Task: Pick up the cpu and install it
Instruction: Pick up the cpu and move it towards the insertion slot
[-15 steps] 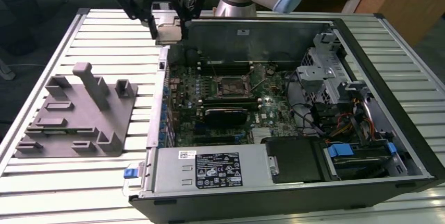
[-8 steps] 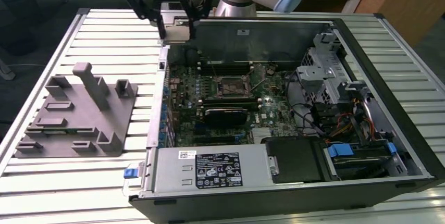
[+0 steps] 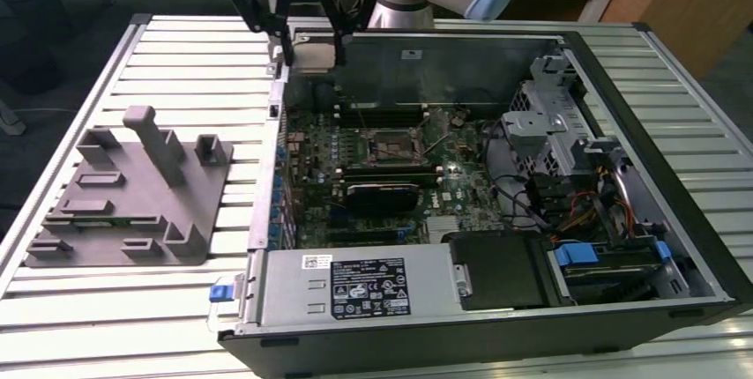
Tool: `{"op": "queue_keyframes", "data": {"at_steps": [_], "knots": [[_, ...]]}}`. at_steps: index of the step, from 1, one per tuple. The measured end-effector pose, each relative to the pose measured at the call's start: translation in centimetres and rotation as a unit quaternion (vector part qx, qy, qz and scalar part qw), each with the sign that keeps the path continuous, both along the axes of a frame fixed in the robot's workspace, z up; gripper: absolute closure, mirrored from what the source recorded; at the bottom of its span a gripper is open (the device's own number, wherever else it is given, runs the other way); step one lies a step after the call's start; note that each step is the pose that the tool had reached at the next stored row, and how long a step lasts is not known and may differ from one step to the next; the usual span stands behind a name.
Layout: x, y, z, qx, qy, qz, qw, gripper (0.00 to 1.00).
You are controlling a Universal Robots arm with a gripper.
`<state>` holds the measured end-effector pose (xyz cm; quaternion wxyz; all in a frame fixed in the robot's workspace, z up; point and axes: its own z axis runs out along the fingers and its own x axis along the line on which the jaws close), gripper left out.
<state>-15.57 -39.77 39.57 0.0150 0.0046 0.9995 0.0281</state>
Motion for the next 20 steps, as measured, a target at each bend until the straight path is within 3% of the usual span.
{"op": "queue_keyframes", "data": {"at_steps": [20], "knots": [[3.2,0.04,0.00,0.0000,0.0000,0.000,1.0000,0.45]]}}
